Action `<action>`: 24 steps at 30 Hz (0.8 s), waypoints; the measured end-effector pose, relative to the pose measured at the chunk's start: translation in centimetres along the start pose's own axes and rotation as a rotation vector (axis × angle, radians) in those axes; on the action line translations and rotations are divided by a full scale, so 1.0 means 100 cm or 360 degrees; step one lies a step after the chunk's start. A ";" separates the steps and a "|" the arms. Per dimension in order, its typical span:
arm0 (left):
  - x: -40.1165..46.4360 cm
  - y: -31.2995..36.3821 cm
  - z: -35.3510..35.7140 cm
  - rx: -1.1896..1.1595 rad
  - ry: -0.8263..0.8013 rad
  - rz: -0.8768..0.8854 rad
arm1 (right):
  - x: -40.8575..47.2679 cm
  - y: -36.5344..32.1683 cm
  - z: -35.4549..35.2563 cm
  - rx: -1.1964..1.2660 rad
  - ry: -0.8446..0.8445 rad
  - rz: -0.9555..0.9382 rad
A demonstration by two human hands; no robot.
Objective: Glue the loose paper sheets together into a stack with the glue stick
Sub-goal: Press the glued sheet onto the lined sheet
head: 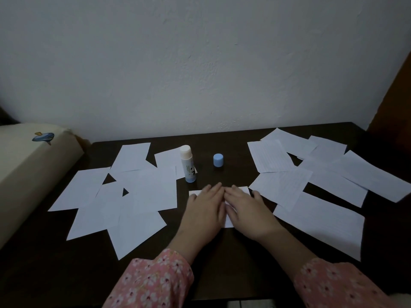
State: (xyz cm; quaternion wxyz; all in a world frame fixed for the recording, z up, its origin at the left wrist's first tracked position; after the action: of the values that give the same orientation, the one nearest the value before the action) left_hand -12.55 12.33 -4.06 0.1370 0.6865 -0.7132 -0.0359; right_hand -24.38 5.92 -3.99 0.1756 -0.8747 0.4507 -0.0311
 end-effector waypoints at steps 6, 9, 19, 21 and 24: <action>-0.003 -0.007 0.007 -0.0009 -0.0170 -0.0010 | 0.003 0.002 0.005 -0.0172 -0.0177 0.0068; -0.004 -0.008 0.007 0.0023 -0.0194 -0.0092 | 0.001 0.001 0.006 -0.0227 -0.0201 0.0107; -0.011 -0.005 0.004 0.0069 -0.0270 -0.0542 | -0.003 -0.003 0.013 -0.0281 -0.0154 0.0352; -0.010 -0.004 0.003 0.0058 -0.0274 -0.0555 | -0.005 -0.002 0.014 -0.0249 -0.0128 0.0426; -0.010 -0.002 0.003 0.0070 -0.0281 -0.0570 | -0.005 -0.002 0.014 -0.0250 -0.0123 0.0448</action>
State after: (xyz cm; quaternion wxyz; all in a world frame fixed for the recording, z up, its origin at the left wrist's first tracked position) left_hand -12.38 13.21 -4.57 0.0504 0.7994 -0.5896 -0.1040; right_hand -24.25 6.82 -5.13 0.1263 -0.8145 0.5628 0.0628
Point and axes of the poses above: each hand's wrist, its own x-axis towards the middle knuckle, its own z-axis out of the palm, y = z × x, the point moved 1 cm from there along x, towards the middle knuckle, and after that the axes turned 11 degrees about z, right-handed, at the moved point
